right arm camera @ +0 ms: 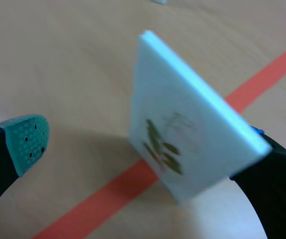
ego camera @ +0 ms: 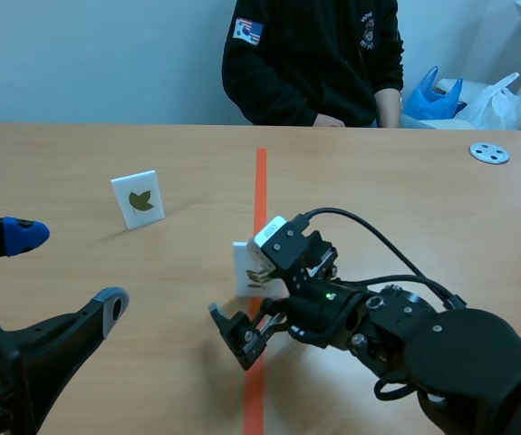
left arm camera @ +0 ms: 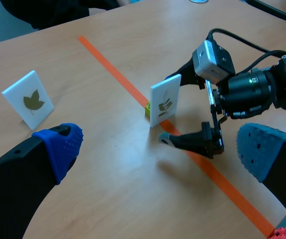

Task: Sort the leaf by its shape. The table is split by an orange tape line. A compound leaf with several leaflets goes to the left side, a simple leaf with one blade goes to the right side. Return to the home posture when a red brick is placed on the table.

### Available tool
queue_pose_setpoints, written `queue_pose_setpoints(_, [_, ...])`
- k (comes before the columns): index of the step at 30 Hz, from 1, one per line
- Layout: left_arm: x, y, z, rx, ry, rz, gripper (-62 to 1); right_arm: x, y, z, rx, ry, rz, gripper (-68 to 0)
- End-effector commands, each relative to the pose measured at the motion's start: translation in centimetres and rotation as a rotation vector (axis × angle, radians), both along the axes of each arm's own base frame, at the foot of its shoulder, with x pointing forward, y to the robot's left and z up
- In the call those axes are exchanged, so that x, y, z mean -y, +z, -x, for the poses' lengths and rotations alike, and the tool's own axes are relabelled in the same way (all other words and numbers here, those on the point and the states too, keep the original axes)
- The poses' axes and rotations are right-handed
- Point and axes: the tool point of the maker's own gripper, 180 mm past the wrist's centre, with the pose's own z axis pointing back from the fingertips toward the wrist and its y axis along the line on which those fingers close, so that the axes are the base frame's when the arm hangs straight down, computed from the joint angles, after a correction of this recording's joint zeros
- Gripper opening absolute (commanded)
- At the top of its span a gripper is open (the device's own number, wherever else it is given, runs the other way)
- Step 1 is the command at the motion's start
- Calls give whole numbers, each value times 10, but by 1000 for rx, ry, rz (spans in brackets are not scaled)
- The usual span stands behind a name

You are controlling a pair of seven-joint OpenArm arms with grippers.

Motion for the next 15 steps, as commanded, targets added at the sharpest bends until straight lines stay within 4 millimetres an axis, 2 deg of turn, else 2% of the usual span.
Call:
queue_pose_setpoints(1, [4, 9, -2, 26, -2, 27, 14, 3, 18, -15, 56, -3, -15, -99])
queue_pose_setpoints(3, [4, 9, -2, 26, -2, 27, 14, 5, 17, -15, 56, -4, -11, -175])
queue_pose_setpoints(6, [4, 9, -2, 26, -2, 27, 14, 8, 16, -15, 56, -5, -5, -234])
queue_pose_setpoints(10, [4, 9, -2, 26, -2, 27, 14, 13, 16, -16, 61, -7, 1, -360])
queue_pose_setpoints(15, [4, 9, -2, 26, -2, 27, 14, 17, 16, -16, 66, -9, 5, -470])
